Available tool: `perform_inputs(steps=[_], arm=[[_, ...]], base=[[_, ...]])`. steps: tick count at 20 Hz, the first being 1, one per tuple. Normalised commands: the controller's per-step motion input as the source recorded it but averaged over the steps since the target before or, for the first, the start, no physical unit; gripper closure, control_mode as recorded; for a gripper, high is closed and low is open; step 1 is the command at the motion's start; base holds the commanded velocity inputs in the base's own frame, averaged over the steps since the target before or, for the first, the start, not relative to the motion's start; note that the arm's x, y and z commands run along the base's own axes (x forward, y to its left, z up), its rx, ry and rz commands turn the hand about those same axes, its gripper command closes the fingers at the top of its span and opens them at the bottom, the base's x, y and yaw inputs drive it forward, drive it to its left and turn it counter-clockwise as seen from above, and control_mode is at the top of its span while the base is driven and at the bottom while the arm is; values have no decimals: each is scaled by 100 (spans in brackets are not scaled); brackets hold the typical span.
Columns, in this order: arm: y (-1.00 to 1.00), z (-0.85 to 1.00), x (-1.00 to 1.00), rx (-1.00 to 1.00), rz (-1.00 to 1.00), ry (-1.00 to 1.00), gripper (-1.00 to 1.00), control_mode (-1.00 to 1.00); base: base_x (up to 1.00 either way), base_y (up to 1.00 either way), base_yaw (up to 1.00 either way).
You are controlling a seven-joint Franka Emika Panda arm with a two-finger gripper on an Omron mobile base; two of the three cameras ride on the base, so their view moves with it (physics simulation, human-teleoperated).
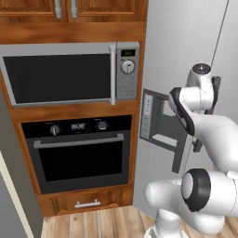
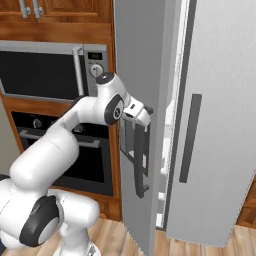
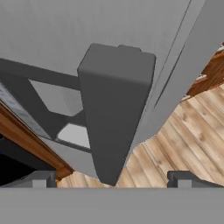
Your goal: Take the bottled waters from the counter and place them in the freezer to freeze. Close the freezer door after placing the bottles.
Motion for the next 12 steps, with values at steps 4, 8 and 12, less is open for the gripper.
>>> perform_inputs(steps=[4,8,12], arm=[[-8,-11,34,0,0,4,-100,-100],[-27,-22,20,0,0,1,-100,-100],[-33,-20,9,0,0,0,-100,-100]], base=[[0,0,0],[0,0,0],[0,0,0]])
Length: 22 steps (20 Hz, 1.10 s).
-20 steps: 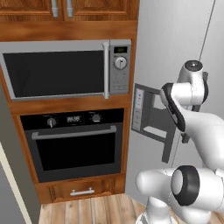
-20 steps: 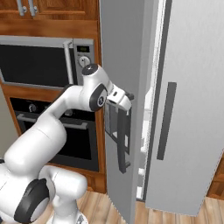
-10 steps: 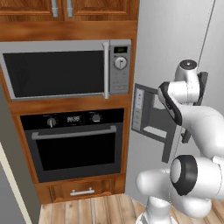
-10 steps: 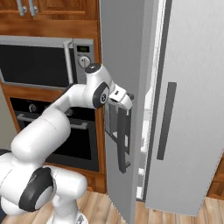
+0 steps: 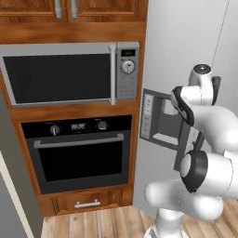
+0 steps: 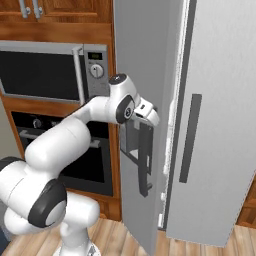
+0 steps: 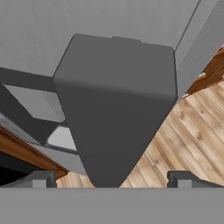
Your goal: Take the bottled waters from the counter and place them in the freezer to freeze. Close the freezer door after placing the bottles.
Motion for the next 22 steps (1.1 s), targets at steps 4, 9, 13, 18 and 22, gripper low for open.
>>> perform_inputs(steps=[4,9,13,18,22], arm=[[-22,-5,17,0,0,0,-100,-100],[-7,0,15,0,4,-7,-100,-100],[-10,0,14,0,9,-16,-100,-100],[-22,0,21,0,8,-13,-100,-100],[-13,0,32,-1,2,-3,-100,-100]], base=[[0,0,0],[0,0,0],[0,0,0],[0,0,0],[0,0,0]])
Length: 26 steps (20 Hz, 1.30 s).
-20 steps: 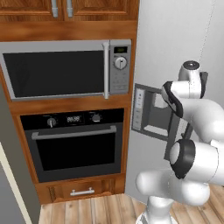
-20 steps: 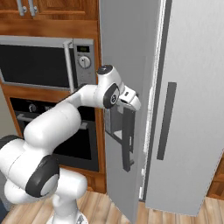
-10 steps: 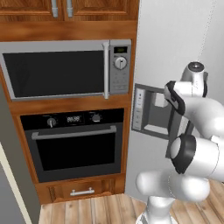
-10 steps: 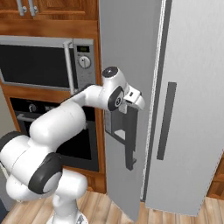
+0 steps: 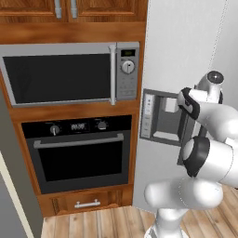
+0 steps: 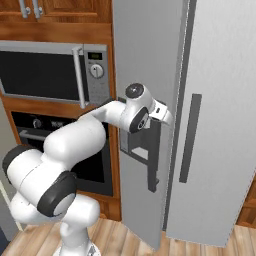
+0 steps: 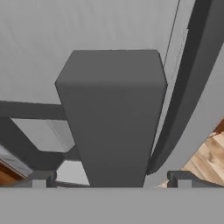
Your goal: Take the bottled waters from the counter and place them in the freezer to freeze. Close the freezer door after placing the bottles.
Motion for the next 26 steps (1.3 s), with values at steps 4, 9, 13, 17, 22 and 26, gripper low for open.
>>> perform_inputs(steps=[4,9,13,17,22,26], arm=[[-15,0,31,0,2,0,-100,-100],[-11,0,37,0,3,-5,-100,-100],[-11,0,35,0,3,-9,-100,-100],[-5,0,33,0,3,-7,-100,-100],[-3,0,54,0,0,-2,-100,-100],[-2,0,67,0,0,0,-100,-100]], base=[[0,0,0],[0,0,0],[0,0,0],[0,0,0],[0,0,0],[0,0,0]])
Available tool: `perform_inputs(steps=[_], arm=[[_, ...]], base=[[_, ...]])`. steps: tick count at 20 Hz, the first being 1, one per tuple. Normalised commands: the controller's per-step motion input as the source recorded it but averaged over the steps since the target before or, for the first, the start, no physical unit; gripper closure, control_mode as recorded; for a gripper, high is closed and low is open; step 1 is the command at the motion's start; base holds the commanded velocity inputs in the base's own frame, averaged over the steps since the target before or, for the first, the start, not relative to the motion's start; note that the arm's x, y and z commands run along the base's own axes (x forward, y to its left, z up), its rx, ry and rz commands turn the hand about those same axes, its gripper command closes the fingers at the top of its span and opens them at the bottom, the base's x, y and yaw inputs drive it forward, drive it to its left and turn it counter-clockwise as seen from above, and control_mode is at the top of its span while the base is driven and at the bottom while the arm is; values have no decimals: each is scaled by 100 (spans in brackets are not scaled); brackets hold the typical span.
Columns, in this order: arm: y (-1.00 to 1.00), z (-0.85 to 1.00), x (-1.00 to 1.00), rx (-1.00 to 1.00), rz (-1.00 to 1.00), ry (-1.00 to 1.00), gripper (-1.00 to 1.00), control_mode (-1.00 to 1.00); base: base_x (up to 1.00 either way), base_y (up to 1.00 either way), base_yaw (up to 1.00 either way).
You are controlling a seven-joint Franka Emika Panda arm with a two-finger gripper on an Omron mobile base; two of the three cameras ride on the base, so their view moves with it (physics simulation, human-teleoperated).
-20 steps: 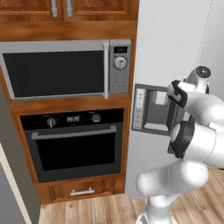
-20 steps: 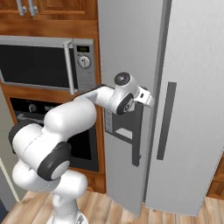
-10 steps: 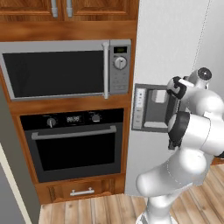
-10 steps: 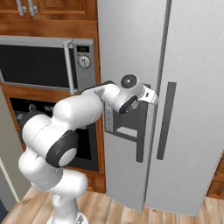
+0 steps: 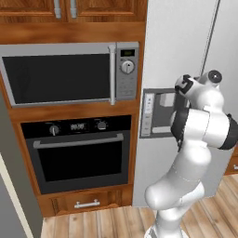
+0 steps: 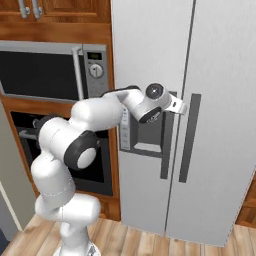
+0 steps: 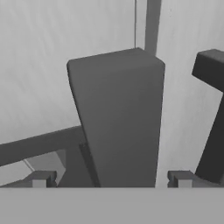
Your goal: Take the bottled waters from the counter and place them in the freezer to freeze. Close the freezer door after placing the bottles.
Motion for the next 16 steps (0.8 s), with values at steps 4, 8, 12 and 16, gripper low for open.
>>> perform_inputs(steps=[4,8,12,16], arm=[[0,0,59,0,0,0,-100,-100],[0,0,50,0,0,0,-100,-100],[0,0,47,0,0,0,-100,-100],[0,2,15,0,0,0,-100,-100]], base=[[0,0,0],[0,0,0],[0,0,0],[0,0,0]])
